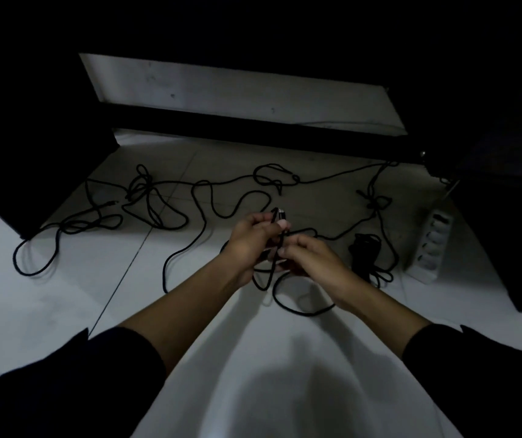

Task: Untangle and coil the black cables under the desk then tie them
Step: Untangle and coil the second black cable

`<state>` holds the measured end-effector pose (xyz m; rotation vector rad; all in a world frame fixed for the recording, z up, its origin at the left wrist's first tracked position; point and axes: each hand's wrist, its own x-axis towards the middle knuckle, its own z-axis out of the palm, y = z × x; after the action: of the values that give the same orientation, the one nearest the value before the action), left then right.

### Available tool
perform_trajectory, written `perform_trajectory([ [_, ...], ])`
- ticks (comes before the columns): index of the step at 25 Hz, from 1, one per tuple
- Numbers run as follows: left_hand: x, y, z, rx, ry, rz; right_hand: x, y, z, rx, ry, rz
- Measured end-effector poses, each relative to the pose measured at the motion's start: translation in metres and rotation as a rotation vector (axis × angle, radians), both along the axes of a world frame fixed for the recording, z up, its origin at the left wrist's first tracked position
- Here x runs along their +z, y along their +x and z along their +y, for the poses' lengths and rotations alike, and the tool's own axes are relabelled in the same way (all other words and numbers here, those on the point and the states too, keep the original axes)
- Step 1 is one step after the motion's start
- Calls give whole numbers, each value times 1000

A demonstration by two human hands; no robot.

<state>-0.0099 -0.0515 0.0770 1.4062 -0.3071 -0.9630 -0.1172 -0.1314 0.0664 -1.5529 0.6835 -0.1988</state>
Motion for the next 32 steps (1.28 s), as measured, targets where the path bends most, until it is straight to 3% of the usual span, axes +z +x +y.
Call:
perform_trajectory([
  [7,30,-17,5,-53,-12,-29,32,-19,14,-44,-21,-119],
  [11,48,-10,11,-116,187,-307,40,-28,2,-100,-242,-97],
  [13,55,-3,16,-86,300,-641,44,-34,-7,-110,-364,-92],
  [15,63,0,17,-126,315,-1184,50,-37,-15,-74,-536,-83],
  [17,72,-4,12,-326,282,-1624,59,-37,-19,-17,-652,-91],
  [18,74,-7,9,-434,267,-1742,63,-36,-20,1,-673,-102],
  [20,78,-13,5,-535,215,-1723,70,-32,-21,3,-689,-119],
  [24,84,-1,8,-490,175,-1638,80,-38,-33,-79,-548,-129],
  [28,88,8,20,-419,120,-1260,85,-45,-36,-100,-335,-185],
  [32,83,-5,25,-384,36,-971,98,-37,-30,-151,-226,-370],
])
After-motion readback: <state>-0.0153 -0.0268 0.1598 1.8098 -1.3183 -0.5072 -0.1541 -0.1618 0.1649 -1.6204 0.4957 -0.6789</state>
